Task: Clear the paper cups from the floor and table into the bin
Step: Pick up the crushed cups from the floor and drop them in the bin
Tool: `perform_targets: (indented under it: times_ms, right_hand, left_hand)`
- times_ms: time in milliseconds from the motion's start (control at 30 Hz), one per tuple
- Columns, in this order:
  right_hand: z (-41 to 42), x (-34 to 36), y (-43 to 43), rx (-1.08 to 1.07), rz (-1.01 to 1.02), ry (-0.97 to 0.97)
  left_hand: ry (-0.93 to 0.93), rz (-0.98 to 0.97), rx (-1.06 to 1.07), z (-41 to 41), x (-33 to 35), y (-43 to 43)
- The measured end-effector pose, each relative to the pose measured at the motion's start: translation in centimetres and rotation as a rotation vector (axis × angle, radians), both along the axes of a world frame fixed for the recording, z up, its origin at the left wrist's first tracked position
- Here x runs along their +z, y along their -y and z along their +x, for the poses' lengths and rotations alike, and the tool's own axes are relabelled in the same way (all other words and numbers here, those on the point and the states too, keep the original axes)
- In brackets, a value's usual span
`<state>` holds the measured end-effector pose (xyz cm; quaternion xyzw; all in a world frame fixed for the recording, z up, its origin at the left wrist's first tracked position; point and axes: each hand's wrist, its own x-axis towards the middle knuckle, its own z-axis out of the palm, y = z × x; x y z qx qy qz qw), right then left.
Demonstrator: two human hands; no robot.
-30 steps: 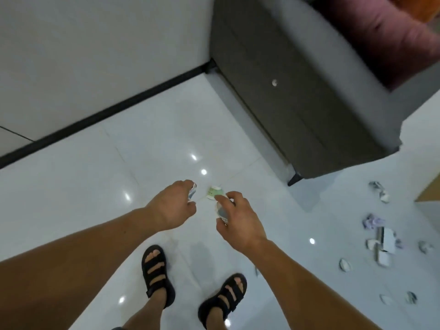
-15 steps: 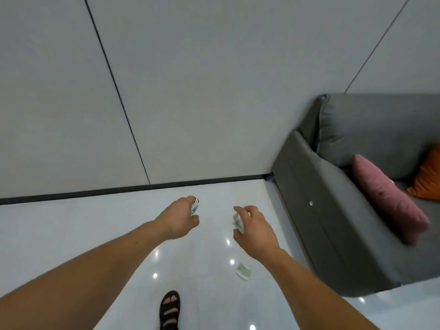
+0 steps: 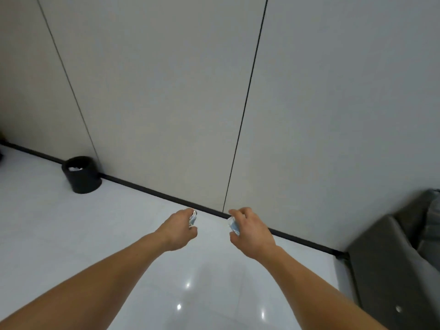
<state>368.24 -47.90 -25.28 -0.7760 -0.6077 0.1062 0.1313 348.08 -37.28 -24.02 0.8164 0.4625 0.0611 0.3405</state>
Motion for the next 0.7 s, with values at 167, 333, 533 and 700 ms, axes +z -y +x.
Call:
perform_targets:
  times_ms: [167,333,533,700]
  right_hand:
    - [-8.8,1.0,-6.6,0.164,-0.017,0.059]
    - [-18.8,2.3,-14.1,0.241,0.014,0.012]
    - [-29.4,2.3,-21.4,0.326,0.014,-0.007]
    - [-34.9,2.2,-27.7,0.39,-0.009,-0.028]
  left_hand:
    - [0.008,0.016,0.155,-10.7,0.3,-5.0]
    - [0.026,0.026,0.249,-20.7,0.8,-10.3]
    - [-0.012,0.011,0.319,-31.4,-0.1,-14.8]
    - [-0.002,0.015,0.403,-37.4,0.0,-19.6]
